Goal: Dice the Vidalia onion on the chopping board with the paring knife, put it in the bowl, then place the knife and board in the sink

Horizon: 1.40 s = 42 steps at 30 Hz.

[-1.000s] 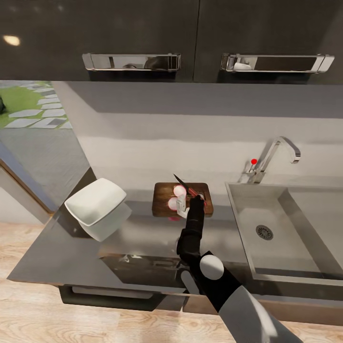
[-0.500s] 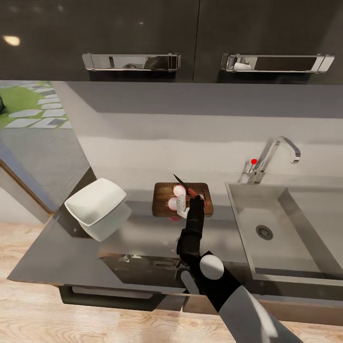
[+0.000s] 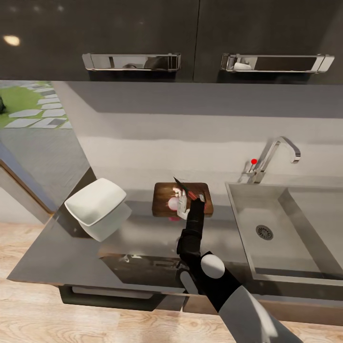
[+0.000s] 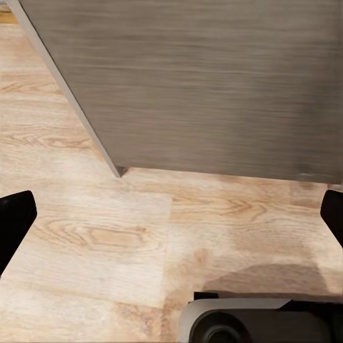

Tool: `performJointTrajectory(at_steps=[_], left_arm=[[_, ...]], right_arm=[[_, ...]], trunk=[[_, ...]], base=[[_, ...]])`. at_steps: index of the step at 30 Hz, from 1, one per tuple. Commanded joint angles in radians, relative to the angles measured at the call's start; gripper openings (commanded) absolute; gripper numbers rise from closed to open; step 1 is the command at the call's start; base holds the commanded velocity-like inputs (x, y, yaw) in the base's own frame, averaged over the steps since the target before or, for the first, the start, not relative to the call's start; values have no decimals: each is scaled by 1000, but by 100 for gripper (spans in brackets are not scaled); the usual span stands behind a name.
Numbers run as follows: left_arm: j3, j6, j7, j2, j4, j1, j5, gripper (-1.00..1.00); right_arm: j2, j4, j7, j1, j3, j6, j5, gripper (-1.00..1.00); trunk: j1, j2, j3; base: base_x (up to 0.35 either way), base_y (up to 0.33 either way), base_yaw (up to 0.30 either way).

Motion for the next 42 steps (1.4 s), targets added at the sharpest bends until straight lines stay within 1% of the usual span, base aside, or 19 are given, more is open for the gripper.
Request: performJointTrajectory(at_steps=[1,23,24,27,30,33,37,42], left_arm=[[-8,-1,4,1,-2,1,8,100],[-8,-1,4,1,-2,1,8,100],[-8,-1,4,1,-2,1,8,100],[-8,-1,3,1,-2,1,8,100],[-8,-1,3,1,-2,1,8,100],[-8,-1,4,1,-2,1,8,100],[-8,-1,4,1,0,1,8,100],[-8,-1,4,1,1,0,8,100]], right_arm=[[0,1,-4,-1,2,6,-3,-100],[0,-10,-10,-1,2,6,-1,-100],[0,-20,-14,-1,1,6,-1,-100],[0,-89,-24,-1,-2,6,0,-100],[0,-188,-24,-1,-5,6,0,-100],[0,-254,-23,-1,-6,6,0,-100],[0,-282,-23,-1,-7,7,0,-100],[0,-286,-19,-1,-6,7,-1,-100]], trunk=[[1,-2,-1],[1,-2,-1],[1,-2,-1],[1,-2,-1],[1,-2,-1],[1,-2,-1],[1,-2,-1],[1,-2,-1]], base=[[0,0,0],[0,0,0],[0,0,0],[0,0,0],[0,0,0],[0,0,0],[-33,0,0],[-240,0,0]])
